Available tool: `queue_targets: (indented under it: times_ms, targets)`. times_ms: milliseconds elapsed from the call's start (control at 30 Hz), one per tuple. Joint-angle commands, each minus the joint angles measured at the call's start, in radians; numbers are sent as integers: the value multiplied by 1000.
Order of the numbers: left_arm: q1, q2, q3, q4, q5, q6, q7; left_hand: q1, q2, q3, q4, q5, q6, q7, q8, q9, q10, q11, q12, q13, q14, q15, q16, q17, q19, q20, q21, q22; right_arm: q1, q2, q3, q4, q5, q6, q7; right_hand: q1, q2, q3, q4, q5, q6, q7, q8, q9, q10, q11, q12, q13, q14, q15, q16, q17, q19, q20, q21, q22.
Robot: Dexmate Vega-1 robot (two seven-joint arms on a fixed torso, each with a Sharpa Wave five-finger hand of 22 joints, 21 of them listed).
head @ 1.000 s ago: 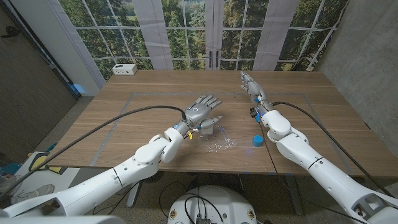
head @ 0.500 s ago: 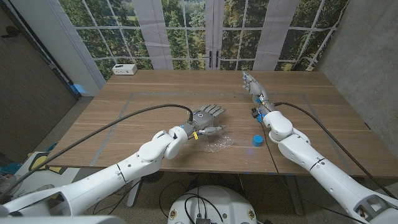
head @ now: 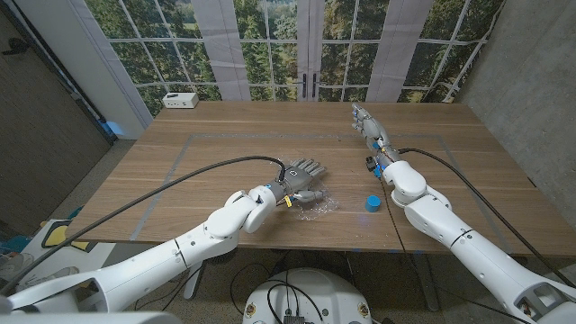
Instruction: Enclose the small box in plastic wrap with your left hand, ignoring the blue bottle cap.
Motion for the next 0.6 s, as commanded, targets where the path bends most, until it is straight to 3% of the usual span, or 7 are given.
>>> queue_targets:
  times_ms: [33, 100, 200, 300, 333, 400, 600]
  targets:
    - [17, -4, 7, -12, 44, 24, -42, -20, 74, 3, 8, 5, -262, 3, 1, 2, -304, -3, 8, 4, -421, 1, 6, 3, -372, -11, -3, 6, -3, -4, 2, 0, -1, 11, 6, 0, -6, 10, 1, -1, 1, -6, 0, 2, 8, 6, 0, 2, 7, 4, 4, 3, 3, 11, 4, 3]
    - [20, -2, 3, -16, 36, 20, -45, -25, 74, 3, 8, 5, -267, 3, 2, 2, -310, -1, 7, 4, -424, 2, 7, 3, -375, -9, -3, 6, -4, -4, 4, 1, 7, 14, 13, 0, -6, 10, 1, -1, 1, -6, 0, 2, 8, 6, 0, 2, 7, 4, 4, 3, 3, 11, 4, 3]
    - [45, 9, -20, -27, 14, 11, 40, -33, 74, 4, 8, 6, -274, 6, 3, 2, -316, 1, 8, 4, -425, 2, 10, 3, -376, -6, -4, 6, -10, -6, 5, -10, -1, 7, -2, -1, -6, 10, 2, -1, 0, -6, 0, 2, 8, 6, 0, 2, 7, 3, 4, 3, 3, 10, 3, 3]
    - [94, 9, -62, -30, -13, 23, 211, -44, 74, 6, 6, 8, -274, 8, 9, 2, -313, 8, 13, 5, -400, 15, 21, 2, -363, 5, 2, 7, -13, -9, 6, -20, -5, 3, -7, -1, -6, 10, 2, 0, 1, -6, 0, 2, 10, 7, 1, 2, 7, 4, 4, 4, 3, 11, 3, 3]
    - [98, 13, -76, -37, -39, 15, 223, -51, 74, 12, 2, 10, -269, 15, 15, 2, -292, 28, 25, 5, -373, 30, 29, 1, -340, 21, 11, 7, -13, -10, 7, -23, 1, -1, -3, -1, -6, 10, 2, 0, 1, -5, 0, 2, 9, 7, 0, 2, 8, 5, 4, 3, 3, 13, 3, 3]
    - [100, 20, -87, -54, -50, 19, 215, -50, 71, 27, -9, 12, -243, 21, 26, 2, -241, 40, 45, 5, -317, 51, 41, -2, -301, 48, 25, 6, -14, -11, 6, -27, -4, -6, -6, -1, -6, 10, 2, 0, 1, -6, 0, 2, 9, 6, 0, 2, 8, 4, 4, 3, 2, 12, 3, 3]
    - [142, 28, -138, -67, -88, 35, 336, -21, 62, 69, -32, 13, -162, 29, 44, 1, -143, 53, 74, 7, -210, 61, 50, -5, -236, 89, 44, 2, -13, -10, 2, -34, -9, -13, -10, -1, -5, 11, 3, 0, 1, -7, 0, 2, 9, 5, 0, 2, 8, 4, 3, 3, 2, 9, 3, 3]
